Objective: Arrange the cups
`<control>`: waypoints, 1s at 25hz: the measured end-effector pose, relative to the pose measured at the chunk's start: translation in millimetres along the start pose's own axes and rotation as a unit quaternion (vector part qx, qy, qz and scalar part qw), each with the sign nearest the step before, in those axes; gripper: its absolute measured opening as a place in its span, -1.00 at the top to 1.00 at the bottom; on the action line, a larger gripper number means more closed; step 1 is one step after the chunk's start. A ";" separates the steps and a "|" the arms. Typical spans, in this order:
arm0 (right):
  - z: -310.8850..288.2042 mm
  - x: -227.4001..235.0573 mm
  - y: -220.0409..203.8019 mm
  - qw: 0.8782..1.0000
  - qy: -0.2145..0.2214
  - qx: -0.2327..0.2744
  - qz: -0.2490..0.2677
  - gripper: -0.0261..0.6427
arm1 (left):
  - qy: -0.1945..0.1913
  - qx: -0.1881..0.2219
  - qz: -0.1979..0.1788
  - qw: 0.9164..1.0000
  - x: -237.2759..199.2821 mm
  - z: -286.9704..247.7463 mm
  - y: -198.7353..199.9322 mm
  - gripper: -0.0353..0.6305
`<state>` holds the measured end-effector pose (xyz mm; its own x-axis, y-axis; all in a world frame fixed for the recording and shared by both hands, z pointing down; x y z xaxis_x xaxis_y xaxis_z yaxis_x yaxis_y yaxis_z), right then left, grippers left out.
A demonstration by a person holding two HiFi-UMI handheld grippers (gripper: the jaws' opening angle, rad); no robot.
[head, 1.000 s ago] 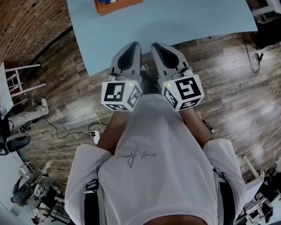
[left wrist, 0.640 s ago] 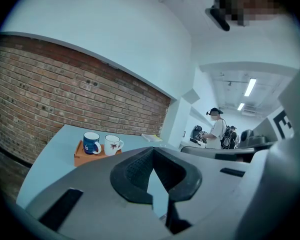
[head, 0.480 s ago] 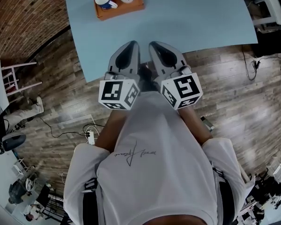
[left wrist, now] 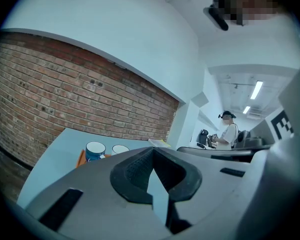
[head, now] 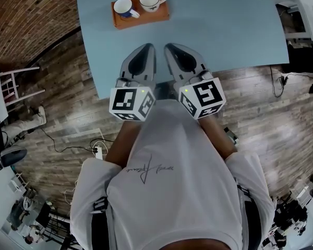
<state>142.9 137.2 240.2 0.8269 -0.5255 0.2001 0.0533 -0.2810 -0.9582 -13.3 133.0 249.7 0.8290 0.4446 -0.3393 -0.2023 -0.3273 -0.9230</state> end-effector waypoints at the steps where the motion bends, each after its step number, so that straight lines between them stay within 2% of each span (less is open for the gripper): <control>1: -5.3 0.0 1.2 1.000 0.002 0.000 0.002 0.86 | 0.001 0.002 0.000 1.000 -4.6 -2.0 1.6 0.87; 7: -41.0 -6.9 9.2 0.999 0.030 0.005 0.028 0.86 | 0.012 0.016 -0.017 1.000 -38.7 -9.5 14.5 0.87; 17: -107.8 4.9 -1.1 0.996 0.044 0.021 0.076 0.86 | 0.027 0.015 -0.005 1.000 -85.6 -20.0 16.9 0.87; 21: -131.6 10.1 -16.5 0.994 0.056 0.014 0.088 0.86 | 0.033 0.015 -0.009 0.999 -90.2 -29.5 9.2 0.87; 25: -149.3 14.3 -27.5 0.993 0.067 -0.007 0.098 0.85 | 0.047 0.012 0.014 0.999 -97.2 -35.6 4.2 0.87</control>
<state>69.7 17.5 300.0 0.7386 -0.6732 0.0363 -0.1098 -0.1733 -0.9787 -76.2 58.7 285.2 0.8680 0.3550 -0.3471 -0.2374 -0.3173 -0.9181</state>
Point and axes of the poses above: the fingertips, and each gripper's own axes: z backward along the fingers, x to its right, y out of its top, the point moved 10 cm from there along z, backward along the fingers, and after that the axes turned 1 degree about z, right-handed, at the moved point
